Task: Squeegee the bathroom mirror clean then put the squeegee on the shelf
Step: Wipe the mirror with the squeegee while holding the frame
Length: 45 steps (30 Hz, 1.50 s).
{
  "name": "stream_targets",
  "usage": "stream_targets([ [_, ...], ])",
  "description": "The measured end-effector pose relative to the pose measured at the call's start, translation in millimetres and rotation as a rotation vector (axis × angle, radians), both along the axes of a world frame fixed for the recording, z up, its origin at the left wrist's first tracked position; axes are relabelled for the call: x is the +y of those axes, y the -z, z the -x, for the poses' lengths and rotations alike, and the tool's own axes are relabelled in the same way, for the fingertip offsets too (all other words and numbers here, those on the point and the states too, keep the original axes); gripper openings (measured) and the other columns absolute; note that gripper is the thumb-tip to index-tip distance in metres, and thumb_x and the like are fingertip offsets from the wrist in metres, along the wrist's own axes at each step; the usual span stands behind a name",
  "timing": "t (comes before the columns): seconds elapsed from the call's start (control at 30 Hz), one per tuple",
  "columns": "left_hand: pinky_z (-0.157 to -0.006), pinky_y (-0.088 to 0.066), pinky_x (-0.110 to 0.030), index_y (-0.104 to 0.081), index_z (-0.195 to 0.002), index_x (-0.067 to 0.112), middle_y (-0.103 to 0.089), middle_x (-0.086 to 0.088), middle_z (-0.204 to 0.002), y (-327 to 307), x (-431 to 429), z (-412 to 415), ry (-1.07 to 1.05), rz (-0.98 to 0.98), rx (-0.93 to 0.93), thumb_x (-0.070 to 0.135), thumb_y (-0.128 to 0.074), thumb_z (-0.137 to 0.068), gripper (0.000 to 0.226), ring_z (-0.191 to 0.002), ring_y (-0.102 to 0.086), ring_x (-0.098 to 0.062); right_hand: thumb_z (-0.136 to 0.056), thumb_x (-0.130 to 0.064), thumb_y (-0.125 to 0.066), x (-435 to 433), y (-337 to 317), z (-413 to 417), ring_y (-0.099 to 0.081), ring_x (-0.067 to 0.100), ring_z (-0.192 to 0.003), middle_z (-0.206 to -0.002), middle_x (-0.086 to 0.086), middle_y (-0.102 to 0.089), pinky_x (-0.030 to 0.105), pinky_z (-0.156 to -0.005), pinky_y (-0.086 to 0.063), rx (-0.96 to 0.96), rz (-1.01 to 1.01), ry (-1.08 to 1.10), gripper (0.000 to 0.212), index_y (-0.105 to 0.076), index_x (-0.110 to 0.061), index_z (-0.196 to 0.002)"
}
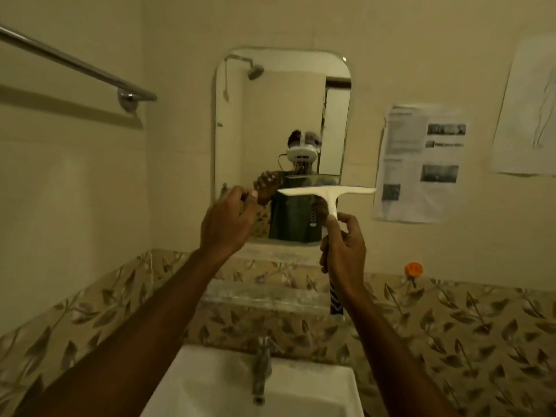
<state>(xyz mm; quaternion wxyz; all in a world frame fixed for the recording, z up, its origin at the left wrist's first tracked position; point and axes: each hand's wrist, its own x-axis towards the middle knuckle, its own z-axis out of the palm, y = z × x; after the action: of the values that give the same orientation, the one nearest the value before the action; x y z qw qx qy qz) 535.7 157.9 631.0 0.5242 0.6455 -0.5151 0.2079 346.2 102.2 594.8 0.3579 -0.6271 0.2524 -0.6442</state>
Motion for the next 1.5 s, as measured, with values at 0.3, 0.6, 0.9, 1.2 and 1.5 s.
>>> stream_targets([
  [0.3,-0.083,-0.039,-0.031,-0.056,-0.123,0.015,-0.057,-0.005,-0.13,-109.4,-52.9,-77.7,0.091,-0.049,0.134,0.043,-0.04,-0.099,0.04,-0.113,-0.055,-0.02,-0.099,-0.032,-0.047,-59.9,-92.1,-51.1,-0.058,0.013,-0.057,-0.077,0.005,-0.062,0.015,-0.04,-0.046,0.061,0.124,0.103,0.022,-0.059,-0.014,-0.093],
  [0.6,-0.093,-0.048,-0.04,-0.052,-0.127,0.016,-0.054,-0.008,-0.129,-163.2,-113.7,-154.5,0.134,0.048,0.24,0.041,-0.046,-0.096,0.04,-0.113,-0.054,-0.024,-0.1,-0.036,-0.042,-96.3,-174.7,-79.0,-0.053,0.014,-0.052,-0.068,0.005,-0.057,0.021,-0.041,-0.046,0.068,0.258,0.418,0.035,-0.062,-0.008,-0.093],
  [0.9,-0.094,-0.043,-0.04,-0.049,-0.13,0.01,-0.054,-0.013,-0.131,-190.1,-145.7,-185.8,0.178,0.124,0.253,0.042,-0.042,-0.098,0.046,-0.116,-0.054,-0.03,-0.098,-0.043,-0.036,-122.8,-260.7,-97.5,-0.066,0.031,-0.07,-0.077,0.009,-0.064,0.053,-0.066,-0.057,0.209,0.308,0.746,0.038,-0.055,-0.016,-0.08],
  [1.2,-0.07,-0.049,-0.036,-0.065,-0.093,0.001,-0.068,-0.02,-0.088,-194.4,-167.3,-201.6,0.121,0.201,0.172,0.041,-0.028,-0.103,0.055,-0.077,-0.061,-0.03,-0.102,-0.037,-0.029,-135.9,-291.7,-100.9,-0.057,0.022,-0.053,-0.077,0.011,-0.058,0.031,-0.044,-0.051,0.381,0.239,0.74,0.037,-0.05,-0.007,-0.102],
  [1.5,-0.064,-0.038,-0.03,-0.062,-0.087,0.0,-0.062,-0.013,-0.077,-185.3,-178.5,-205.2,0.059,0.324,0.08,0.031,-0.03,-0.104,0.048,-0.069,-0.054,-0.025,-0.104,-0.032,-0.026,-117.5,-198.3,-102.5,-0.052,0.017,-0.044,-0.059,0.006,-0.052,0.032,-0.044,-0.051,0.597,0.158,0.679,0.043,-0.05,-0.012,-0.075],
])
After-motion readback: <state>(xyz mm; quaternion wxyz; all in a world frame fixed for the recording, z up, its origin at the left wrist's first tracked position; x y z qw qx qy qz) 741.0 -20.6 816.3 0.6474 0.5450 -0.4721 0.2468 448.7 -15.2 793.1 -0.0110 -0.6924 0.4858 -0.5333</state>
